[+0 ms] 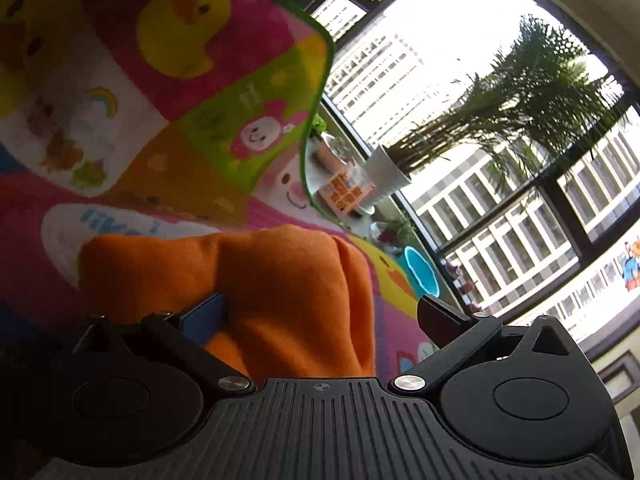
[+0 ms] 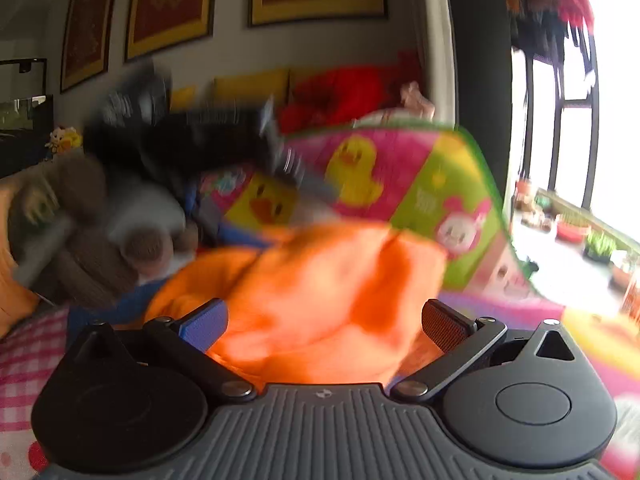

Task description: Fold clothes

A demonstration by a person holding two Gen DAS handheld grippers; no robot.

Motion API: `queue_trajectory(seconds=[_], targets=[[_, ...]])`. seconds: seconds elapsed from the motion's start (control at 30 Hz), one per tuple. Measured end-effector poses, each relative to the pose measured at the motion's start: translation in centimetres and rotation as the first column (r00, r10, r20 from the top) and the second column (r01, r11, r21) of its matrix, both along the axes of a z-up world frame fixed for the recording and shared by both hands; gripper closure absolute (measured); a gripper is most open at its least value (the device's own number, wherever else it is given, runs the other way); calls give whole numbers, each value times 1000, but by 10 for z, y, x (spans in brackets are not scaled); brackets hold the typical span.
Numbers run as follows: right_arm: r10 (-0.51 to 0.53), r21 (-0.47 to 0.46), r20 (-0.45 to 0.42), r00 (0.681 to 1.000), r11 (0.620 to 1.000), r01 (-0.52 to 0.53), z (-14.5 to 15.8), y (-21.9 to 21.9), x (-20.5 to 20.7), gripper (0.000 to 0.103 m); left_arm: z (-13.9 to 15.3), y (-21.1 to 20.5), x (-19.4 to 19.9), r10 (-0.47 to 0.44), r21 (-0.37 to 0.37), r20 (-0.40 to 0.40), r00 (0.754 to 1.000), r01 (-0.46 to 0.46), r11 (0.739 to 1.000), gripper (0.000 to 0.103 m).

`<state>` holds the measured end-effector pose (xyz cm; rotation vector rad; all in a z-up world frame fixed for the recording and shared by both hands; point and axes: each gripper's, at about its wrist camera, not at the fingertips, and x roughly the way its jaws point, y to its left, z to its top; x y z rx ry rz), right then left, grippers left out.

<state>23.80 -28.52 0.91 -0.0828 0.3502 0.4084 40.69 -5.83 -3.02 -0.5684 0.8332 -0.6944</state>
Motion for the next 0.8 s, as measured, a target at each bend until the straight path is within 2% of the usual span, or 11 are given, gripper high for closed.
queue_trajectory(seconds=[0.1, 0.23, 0.4, 0.43, 0.53, 0.63, 0.73, 0.8], targets=[[-123, -21, 12, 992, 992, 124, 8, -15, 25, 0, -3, 8, 4, -2, -7, -3, 1000, 2, 1000, 0], [-246, 2, -40, 968, 969, 246, 4, -26, 75, 0, 0, 7, 3, -15, 14, 14, 1000, 15, 1000, 0], [-284, -161, -161, 945, 952, 259, -35, -8, 120, 0, 2, 6, -5, -27, 7, 30, 999, 27, 1000, 0], [-275, -198, -188, 943, 951, 238, -46, -4, 119, 0, 2, 5, -6, -30, 4, 32, 999, 30, 1000, 0], [-281, -230, -159, 946, 943, 242, -48, -1, 102, 0, 4, 2, -9, -18, 19, 49, 999, 17, 1000, 0], [-269, -219, -118, 956, 946, 239, -33, -4, 77, 0, 19, 6, -22, 1, 33, 99, 995, -5, 999, 0], [-200, -210, -84, 976, 961, 179, -18, 1, 53, 0, 36, 17, -47, 32, 40, 155, 987, -38, 998, 0], [-134, -231, -86, 987, 967, 111, -16, 8, 38, 0, 40, 27, -67, 61, 59, 164, 985, -72, 996, 0]])
